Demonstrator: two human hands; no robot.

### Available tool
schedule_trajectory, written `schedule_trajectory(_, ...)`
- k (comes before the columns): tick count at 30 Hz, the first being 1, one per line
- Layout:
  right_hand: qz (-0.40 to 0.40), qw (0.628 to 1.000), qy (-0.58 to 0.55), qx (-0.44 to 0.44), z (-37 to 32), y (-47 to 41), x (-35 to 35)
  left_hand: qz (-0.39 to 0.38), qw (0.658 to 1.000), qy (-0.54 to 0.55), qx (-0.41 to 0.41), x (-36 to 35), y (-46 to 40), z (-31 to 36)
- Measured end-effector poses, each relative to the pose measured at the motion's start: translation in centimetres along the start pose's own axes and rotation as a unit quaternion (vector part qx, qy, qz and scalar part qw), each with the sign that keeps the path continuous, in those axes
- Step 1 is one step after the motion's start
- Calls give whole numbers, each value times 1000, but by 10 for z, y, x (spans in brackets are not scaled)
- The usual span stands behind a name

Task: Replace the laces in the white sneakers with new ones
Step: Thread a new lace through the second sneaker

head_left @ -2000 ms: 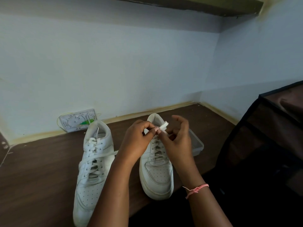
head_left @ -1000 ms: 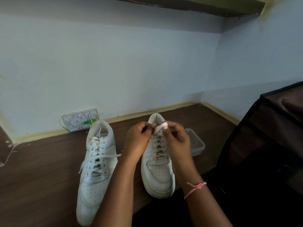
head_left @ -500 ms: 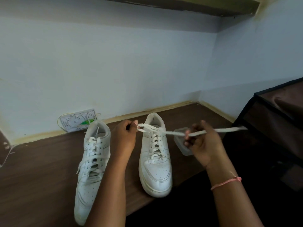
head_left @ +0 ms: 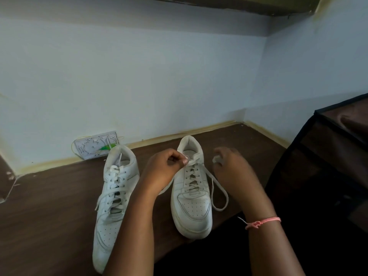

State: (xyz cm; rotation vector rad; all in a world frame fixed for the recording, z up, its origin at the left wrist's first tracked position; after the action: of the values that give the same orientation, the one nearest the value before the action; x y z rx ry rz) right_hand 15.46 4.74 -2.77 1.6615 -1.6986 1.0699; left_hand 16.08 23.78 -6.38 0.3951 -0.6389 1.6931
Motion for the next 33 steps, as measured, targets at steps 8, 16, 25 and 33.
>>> schedule_trajectory(8,86,995,-57,9,1,-1,-49,-37,999,13,24,-11,-1,-6)
schedule_trajectory(16,143,983,-112,4,13,-6,-35,11,1000,27,11,-6,-2,-11)
schedule_trajectory(25,134,988,-61,38,26,-16,-40,86,990,-116,3,-20,-6,-19)
schedule_trajectory(33,173,974,-104,102,4,-12,-63,112,993,21,29,-28,-6,-18)
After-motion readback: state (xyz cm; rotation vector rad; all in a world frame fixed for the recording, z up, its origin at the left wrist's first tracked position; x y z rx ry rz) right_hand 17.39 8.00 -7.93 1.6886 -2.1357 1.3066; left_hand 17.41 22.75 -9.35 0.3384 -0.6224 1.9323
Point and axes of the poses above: each hand's wrist, its own y-axis away from the middle knuckle, its own x-axis out of the back of the hand, z = x × y, the point moved 3 cm from there along -y, towards the middle knuckle, and after that the axes turned 5 degrees about -y, right-handed, at the moved point
